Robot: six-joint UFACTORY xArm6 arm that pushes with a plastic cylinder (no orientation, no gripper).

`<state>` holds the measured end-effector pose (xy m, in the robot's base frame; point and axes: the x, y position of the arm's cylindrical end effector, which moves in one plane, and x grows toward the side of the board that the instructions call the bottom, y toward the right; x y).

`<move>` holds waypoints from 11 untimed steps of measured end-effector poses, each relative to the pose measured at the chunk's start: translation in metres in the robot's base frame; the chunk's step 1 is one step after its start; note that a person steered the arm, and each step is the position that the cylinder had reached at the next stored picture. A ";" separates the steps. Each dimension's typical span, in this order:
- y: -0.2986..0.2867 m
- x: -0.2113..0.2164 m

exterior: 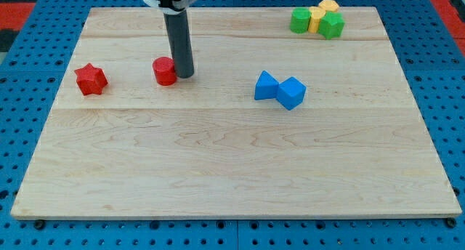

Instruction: Slide red circle towards the red star

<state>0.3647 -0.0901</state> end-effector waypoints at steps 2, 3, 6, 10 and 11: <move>-0.027 -0.002; -0.046 -0.003; -0.039 0.017; -0.077 0.017; -0.088 0.017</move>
